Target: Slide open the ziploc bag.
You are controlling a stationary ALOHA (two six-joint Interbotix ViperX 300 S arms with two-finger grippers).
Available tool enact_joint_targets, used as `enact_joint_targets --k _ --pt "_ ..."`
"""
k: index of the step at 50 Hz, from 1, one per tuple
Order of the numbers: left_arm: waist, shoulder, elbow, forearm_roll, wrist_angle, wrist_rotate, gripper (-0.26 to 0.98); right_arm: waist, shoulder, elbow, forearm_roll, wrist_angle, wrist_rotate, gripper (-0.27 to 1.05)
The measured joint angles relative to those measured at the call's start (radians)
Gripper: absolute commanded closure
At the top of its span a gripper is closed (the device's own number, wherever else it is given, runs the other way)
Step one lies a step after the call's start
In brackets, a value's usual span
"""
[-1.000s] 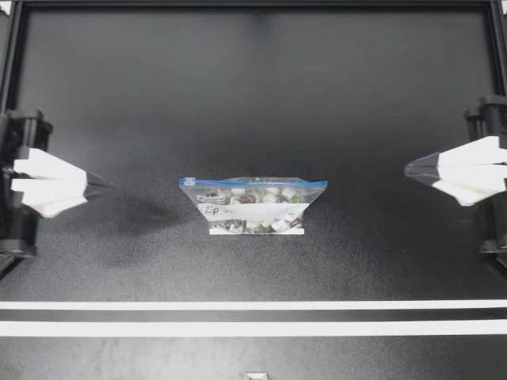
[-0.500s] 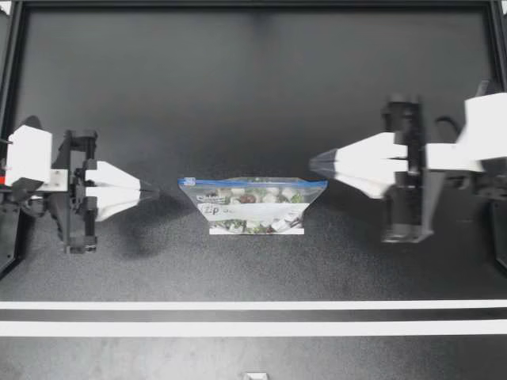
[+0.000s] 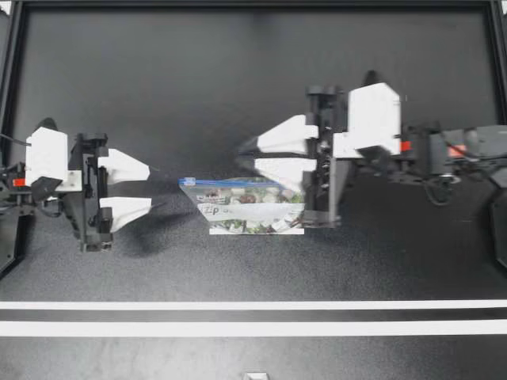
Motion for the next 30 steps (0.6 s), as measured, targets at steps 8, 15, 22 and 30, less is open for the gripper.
enact_joint_targets --k 8,15,22,30 --pt "0.002 0.08 -0.014 -0.017 -0.072 0.0 0.31 0.0 0.084 -0.081 -0.009 0.04 -0.002 0.24" --pt "0.002 0.137 -0.046 -0.018 -0.1 -0.009 0.31 0.0 0.141 -0.141 -0.011 0.092 -0.002 0.24" --pt "0.0 0.163 -0.071 -0.017 -0.106 -0.023 0.31 -0.002 0.172 -0.183 -0.021 0.14 -0.005 0.24" --pt "0.0 0.169 -0.077 -0.015 -0.112 -0.025 0.37 -0.002 0.21 -0.206 -0.026 0.16 -0.006 0.24"
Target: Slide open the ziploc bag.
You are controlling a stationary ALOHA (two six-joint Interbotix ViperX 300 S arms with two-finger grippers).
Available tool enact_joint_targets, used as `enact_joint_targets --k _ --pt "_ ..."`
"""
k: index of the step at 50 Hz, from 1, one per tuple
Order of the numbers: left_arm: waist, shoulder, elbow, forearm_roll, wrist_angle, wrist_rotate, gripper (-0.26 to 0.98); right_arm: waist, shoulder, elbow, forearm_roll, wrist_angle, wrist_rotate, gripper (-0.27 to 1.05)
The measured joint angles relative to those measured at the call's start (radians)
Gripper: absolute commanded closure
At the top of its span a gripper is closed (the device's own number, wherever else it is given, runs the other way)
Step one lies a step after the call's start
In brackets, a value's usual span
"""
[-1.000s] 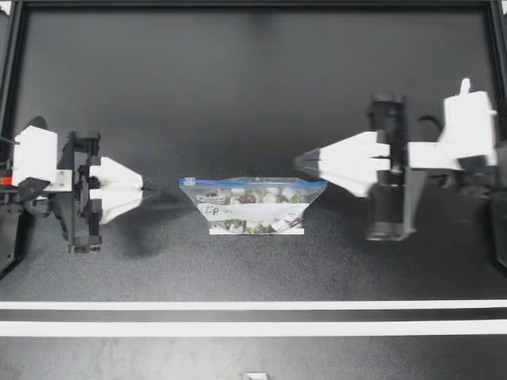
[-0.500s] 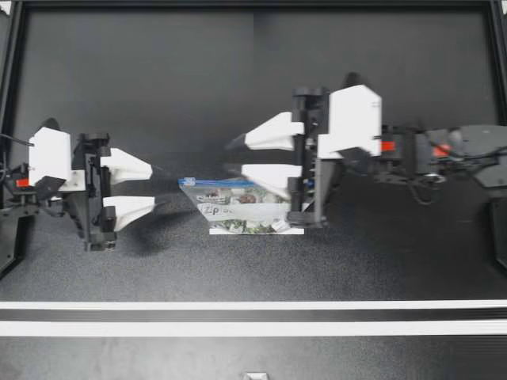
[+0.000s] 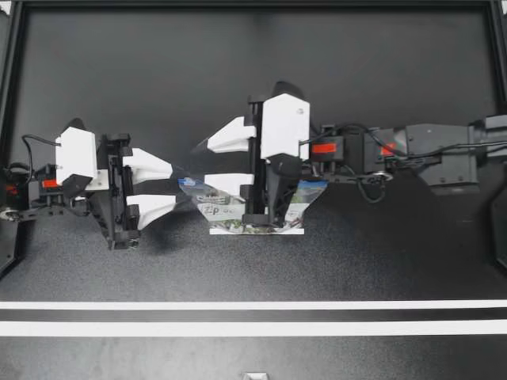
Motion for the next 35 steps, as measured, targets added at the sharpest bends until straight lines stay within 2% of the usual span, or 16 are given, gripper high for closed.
enact_joint_targets --k 21,35 --pt "0.0 0.002 0.0 0.028 -0.003 0.0 0.9 0.002 0.061 -0.018 0.0 0.014 0.0 0.24" --pt "0.0 0.002 -0.005 0.031 -0.002 0.008 0.93 0.012 0.106 -0.058 0.0 0.064 0.0 0.24"
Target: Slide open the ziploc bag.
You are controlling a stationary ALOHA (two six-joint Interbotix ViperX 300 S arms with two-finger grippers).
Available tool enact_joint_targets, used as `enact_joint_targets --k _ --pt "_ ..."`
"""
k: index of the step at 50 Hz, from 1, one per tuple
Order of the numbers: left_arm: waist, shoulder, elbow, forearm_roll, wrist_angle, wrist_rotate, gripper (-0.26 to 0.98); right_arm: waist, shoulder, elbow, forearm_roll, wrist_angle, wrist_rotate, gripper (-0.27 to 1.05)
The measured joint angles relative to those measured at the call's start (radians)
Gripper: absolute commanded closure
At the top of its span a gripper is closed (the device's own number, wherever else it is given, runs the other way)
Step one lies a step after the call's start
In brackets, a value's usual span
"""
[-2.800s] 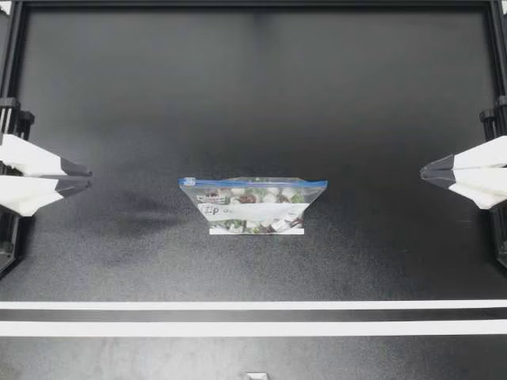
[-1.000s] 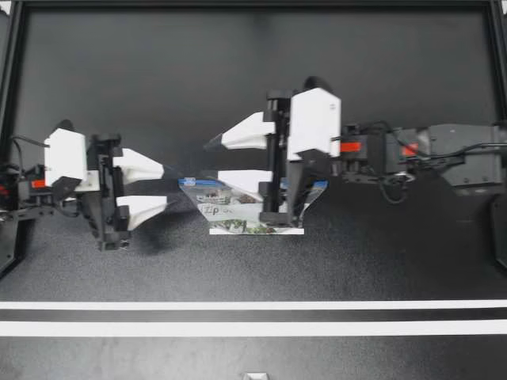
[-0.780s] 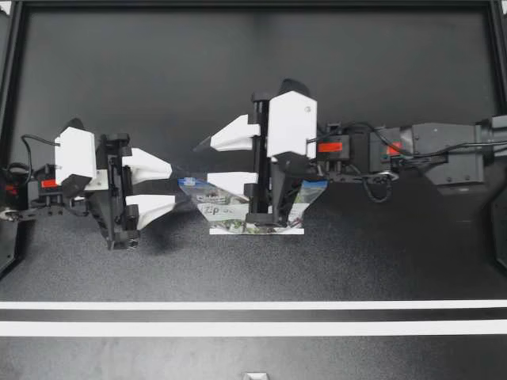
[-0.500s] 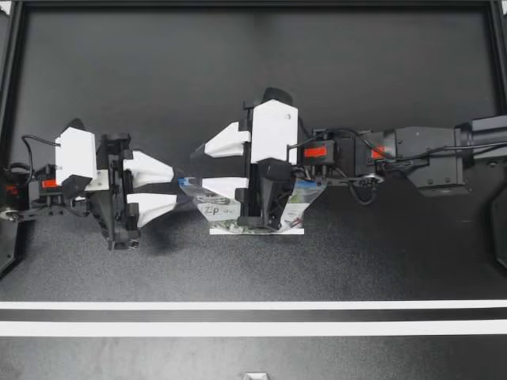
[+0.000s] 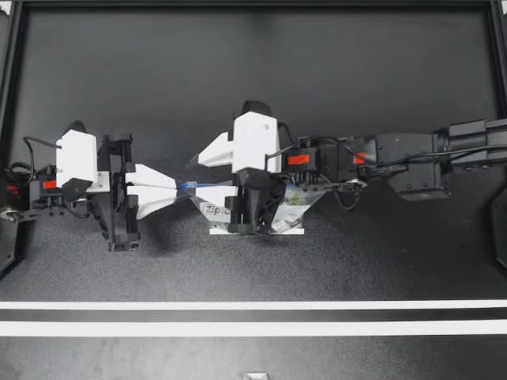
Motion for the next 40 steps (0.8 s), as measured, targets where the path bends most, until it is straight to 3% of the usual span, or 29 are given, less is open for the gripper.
enact_joint_targets --k 14,30,40 --pt "0.002 0.0 -0.002 0.002 0.0 0.003 0.93 0.003 0.023 -0.02 0.0 0.072 0.0 0.27" --pt "0.0 0.0 -0.002 0.0 0.003 0.006 0.93 0.003 0.026 -0.04 0.0 0.112 0.0 0.7" --pt "-0.002 0.0 -0.002 0.002 0.003 0.003 0.93 0.009 0.025 -0.049 0.0 0.158 0.0 0.87"
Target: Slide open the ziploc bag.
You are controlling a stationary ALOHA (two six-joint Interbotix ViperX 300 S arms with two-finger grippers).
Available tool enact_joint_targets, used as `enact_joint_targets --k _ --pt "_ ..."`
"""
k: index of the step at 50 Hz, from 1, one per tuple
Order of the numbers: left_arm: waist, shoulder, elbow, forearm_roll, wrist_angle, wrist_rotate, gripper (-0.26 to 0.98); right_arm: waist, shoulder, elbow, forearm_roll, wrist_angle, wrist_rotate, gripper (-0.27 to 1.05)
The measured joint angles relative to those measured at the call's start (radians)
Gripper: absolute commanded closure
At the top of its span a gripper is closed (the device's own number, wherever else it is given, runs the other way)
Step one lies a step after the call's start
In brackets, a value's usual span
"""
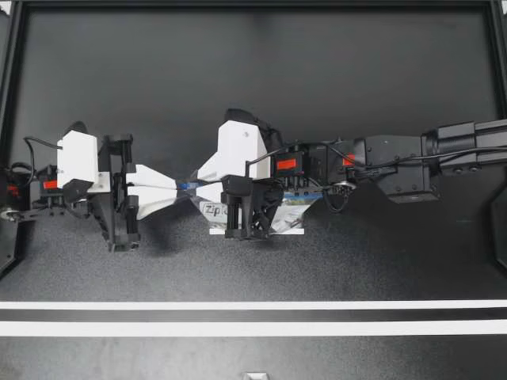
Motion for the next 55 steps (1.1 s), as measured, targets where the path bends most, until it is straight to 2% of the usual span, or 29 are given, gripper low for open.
enact_joint_targets --k 5,27,55 --pt "-0.002 0.0 0.0 0.0 0.002 -0.006 0.93 0.0 -0.003 -0.017 0.0 0.063 -0.003 0.9" --pt "-0.002 0.0 -0.003 -0.003 0.0 0.0 0.93 0.008 -0.044 -0.098 -0.006 0.405 -0.109 0.91" --pt "-0.002 0.0 0.005 -0.009 0.0 0.002 0.93 0.008 -0.15 -0.074 -0.006 0.736 -0.19 0.91"
